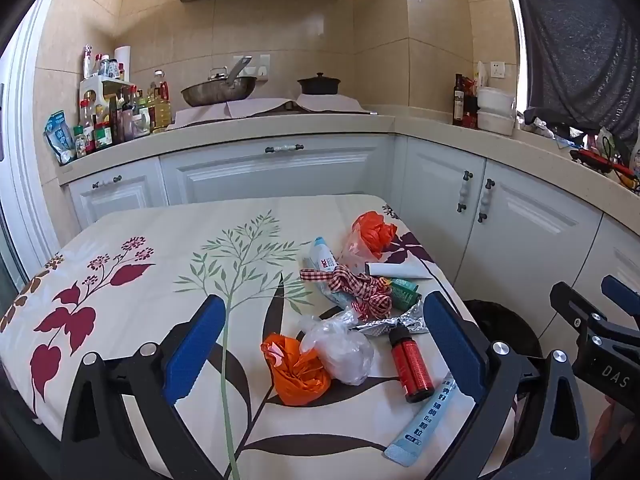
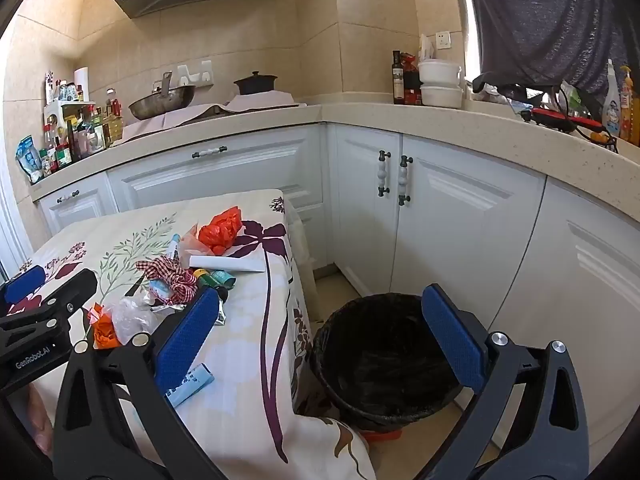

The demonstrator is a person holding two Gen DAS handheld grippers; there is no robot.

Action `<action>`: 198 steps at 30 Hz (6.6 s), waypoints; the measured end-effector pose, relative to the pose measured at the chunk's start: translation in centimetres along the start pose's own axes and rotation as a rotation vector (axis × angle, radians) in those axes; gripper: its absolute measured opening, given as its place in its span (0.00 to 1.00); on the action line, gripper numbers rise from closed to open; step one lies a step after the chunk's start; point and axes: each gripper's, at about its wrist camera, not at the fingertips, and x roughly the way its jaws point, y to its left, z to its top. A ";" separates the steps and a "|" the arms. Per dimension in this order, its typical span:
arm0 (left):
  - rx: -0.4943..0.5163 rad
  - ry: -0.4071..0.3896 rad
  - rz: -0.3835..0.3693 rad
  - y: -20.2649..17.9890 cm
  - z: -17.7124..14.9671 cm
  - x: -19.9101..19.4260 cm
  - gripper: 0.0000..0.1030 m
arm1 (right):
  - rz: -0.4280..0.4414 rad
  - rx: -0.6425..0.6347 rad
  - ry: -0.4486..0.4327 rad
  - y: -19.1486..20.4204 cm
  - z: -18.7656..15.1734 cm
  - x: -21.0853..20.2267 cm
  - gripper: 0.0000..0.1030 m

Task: Collect trash

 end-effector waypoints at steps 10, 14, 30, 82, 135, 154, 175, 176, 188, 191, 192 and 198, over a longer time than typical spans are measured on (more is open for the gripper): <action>0.011 -0.024 0.011 -0.5 0.0 -0.3 0.94 | -0.003 0.001 0.010 -0.2 -0.2 0.2 0.96; 0.008 -0.016 0.010 -0.5 0.4 -0.5 0.94 | -0.002 0.002 0.010 -0.1 -0.1 -0.1 0.96; 0.010 -0.015 0.007 -0.2 -0.1 -0.4 0.94 | -0.002 0.005 0.011 -0.4 -0.2 -0.2 0.96; 0.014 -0.009 0.008 -0.2 -0.5 -0.3 0.94 | -0.005 0.007 0.016 -0.7 0.0 -0.2 0.96; -0.035 0.087 0.143 7.4 -4.3 1.1 0.94 | 0.128 -0.211 0.228 9.4 -7.2 2.6 0.96; -0.009 0.132 0.089 5.4 -4.9 2.4 0.94 | 0.099 -0.131 0.210 5.5 -6.9 3.7 0.70; -0.001 0.154 0.046 4.7 -5.0 3.5 0.94 | 0.155 -0.191 0.199 6.3 -6.9 3.9 0.55; -0.001 0.155 0.044 4.7 -5.0 3.6 0.94 | 0.155 -0.208 0.186 6.5 -6.8 4.0 0.54; -0.010 0.162 0.032 4.7 -5.1 3.8 0.94 | 0.160 -0.196 0.165 5.4 -7.2 3.6 0.46; -0.010 0.165 0.025 4.6 -5.0 3.8 0.94 | 0.161 -0.192 0.155 5.2 -7.3 3.4 0.30; -0.012 0.168 0.023 4.5 -5.0 3.9 0.94 | 0.174 -0.181 0.158 5.0 -7.2 3.4 0.24; -0.015 0.159 0.021 4.4 -5.1 3.8 0.93 | 0.194 -0.156 0.158 4.6 -7.1 3.6 0.19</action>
